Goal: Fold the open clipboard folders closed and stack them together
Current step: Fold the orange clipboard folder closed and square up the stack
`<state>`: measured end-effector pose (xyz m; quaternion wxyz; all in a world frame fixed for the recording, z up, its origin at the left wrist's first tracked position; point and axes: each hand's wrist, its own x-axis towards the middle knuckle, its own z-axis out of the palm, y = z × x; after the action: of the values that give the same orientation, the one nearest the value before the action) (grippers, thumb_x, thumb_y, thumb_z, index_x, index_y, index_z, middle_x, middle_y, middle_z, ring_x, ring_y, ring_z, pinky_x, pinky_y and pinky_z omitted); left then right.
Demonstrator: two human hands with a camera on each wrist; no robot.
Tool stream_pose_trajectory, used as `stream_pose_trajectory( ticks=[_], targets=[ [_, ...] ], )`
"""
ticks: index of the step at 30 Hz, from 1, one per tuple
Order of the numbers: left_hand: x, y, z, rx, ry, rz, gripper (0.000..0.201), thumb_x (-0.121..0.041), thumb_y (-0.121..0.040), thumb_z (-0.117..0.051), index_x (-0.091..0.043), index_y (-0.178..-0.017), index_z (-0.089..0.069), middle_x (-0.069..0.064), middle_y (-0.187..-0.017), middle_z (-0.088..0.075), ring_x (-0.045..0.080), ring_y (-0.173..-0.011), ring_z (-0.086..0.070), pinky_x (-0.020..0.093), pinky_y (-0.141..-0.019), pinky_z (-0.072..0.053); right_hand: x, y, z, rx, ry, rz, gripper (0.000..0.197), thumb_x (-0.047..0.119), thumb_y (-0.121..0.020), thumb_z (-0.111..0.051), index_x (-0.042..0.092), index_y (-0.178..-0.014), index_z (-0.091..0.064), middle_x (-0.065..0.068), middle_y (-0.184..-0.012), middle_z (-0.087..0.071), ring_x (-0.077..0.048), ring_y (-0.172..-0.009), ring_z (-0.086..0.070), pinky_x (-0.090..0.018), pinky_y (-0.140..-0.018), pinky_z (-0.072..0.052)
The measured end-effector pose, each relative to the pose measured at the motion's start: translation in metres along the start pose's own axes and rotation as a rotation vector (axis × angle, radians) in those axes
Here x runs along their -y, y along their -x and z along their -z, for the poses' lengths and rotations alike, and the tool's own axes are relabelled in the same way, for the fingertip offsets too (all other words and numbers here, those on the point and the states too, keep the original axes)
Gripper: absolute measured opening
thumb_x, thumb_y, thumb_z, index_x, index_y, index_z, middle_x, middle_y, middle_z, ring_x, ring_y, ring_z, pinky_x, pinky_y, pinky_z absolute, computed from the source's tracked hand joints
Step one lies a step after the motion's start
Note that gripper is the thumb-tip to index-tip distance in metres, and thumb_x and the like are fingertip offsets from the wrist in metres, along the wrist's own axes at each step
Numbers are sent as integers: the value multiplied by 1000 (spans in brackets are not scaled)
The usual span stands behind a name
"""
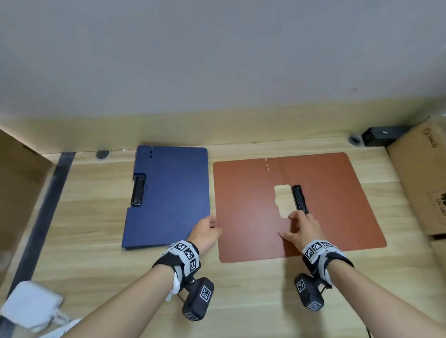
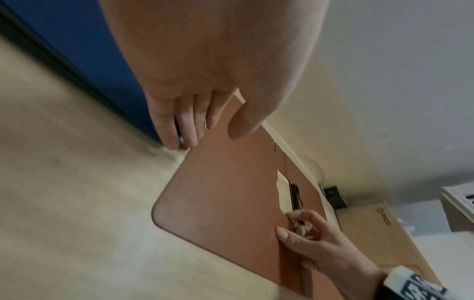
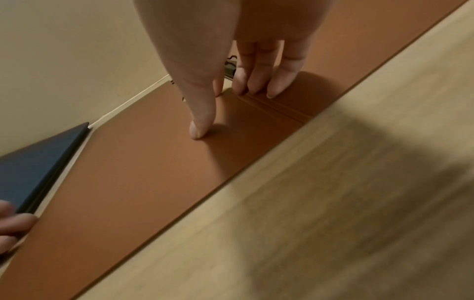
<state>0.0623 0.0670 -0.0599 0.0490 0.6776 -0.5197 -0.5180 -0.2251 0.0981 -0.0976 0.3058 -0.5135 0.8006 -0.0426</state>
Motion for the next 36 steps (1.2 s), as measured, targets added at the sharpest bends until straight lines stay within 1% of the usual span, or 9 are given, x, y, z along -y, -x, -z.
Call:
stream_pose_trajectory(
  ticks=[4, 12, 14, 16, 18, 21, 25, 32, 36],
  targets=[
    [-4, 12, -34, -19, 1, 25, 58, -19, -85, -55, -9, -141, -45, 8, -142, -49, 23, -129, -50, 38, -108, -40, -19, 15, -1, 7, -6, 0, 53, 44, -69, -81, 28, -110, -52, -1, -109, -50, -24, -106, -50, -36, -94, -44],
    [-3, 21, -58, -104, 467, 226, 71, -15, -80, -69, -4, -143, -40, 16, -144, -47, 30, -130, -48, 46, -112, -38, -57, 47, -6, 7, -2, 11, 53, 44, -71, -79, 28, -112, -49, 3, -109, -46, -22, -104, -47, -33, -92, -41],
    [-1, 21, -63, -126, 535, 256, 48, -12, -80, -68, -2, -125, -54, 17, -128, -60, 27, -117, -58, 44, -103, -46, -63, 50, -5, 25, 2, 21, 55, 43, -71, -79, 27, -114, -49, 3, -110, -45, -22, -106, -47, -33, -93, -40],
    [-3, 24, -65, -148, 627, 268, 25, -3, -84, -63, -2, -109, -61, 14, -104, -68, 20, -92, -64, 33, -81, -53, -67, 51, -4, 39, -3, 37, 56, 42, -71, -79, 27, -115, -48, 6, -107, -42, -22, -106, -46, -33, -93, -40],
    [-5, 26, -66, -152, 682, 260, 28, 3, -85, -59, -1, -112, -61, 16, -100, -69, 20, -84, -64, 30, -72, -53, -71, 51, -2, 53, -9, 49, 57, 42, -71, -80, 26, -116, -49, 6, -107, -42, -22, -106, -46, -33, -94, -41],
    [-9, 29, -64, -143, 644, 254, 32, 5, -85, -59, -5, -115, -57, 17, -101, -66, 24, -86, -64, 40, -84, -57, -73, 48, -1, 72, -14, 59, 58, 42, -70, -81, 27, -116, -49, 4, -109, -45, -23, -107, -47, -33, -94, -41],
    [-13, 43, -56, -94, 392, 151, 12, 0, -86, -62, -10, -87, -55, 8, -69, -60, 17, -54, -55, 23, -47, -44, -65, 47, -3, 117, -28, 75, 58, 45, -70, -81, 29, -115, -48, 5, -111, -47, -20, -108, -48, -33, -96, -42],
    [-18, 68, 1, -237, 188, -10, 18, -3, -84, -65, -19, -82, -59, -5, -67, -60, 16, -68, -60, 27, -70, -48, -13, 46, -24, 203, -109, 187, 57, 49, -73, -76, 32, -118, -45, 7, -115, -48, -15, -106, -53, -36, -96, -48],
    [-23, 85, 42, -314, 152, -28, 34, -5, -87, -66, -30, -74, -48, -9, -74, -55, 3, -68, -53, 28, -76, -45, 27, 46, -39, 259, -135, 290, 59, 48, -82, -68, 25, -130, -44, 4, -120, -48, -13, -107, -53, -34, -98, -47]
  ],
)
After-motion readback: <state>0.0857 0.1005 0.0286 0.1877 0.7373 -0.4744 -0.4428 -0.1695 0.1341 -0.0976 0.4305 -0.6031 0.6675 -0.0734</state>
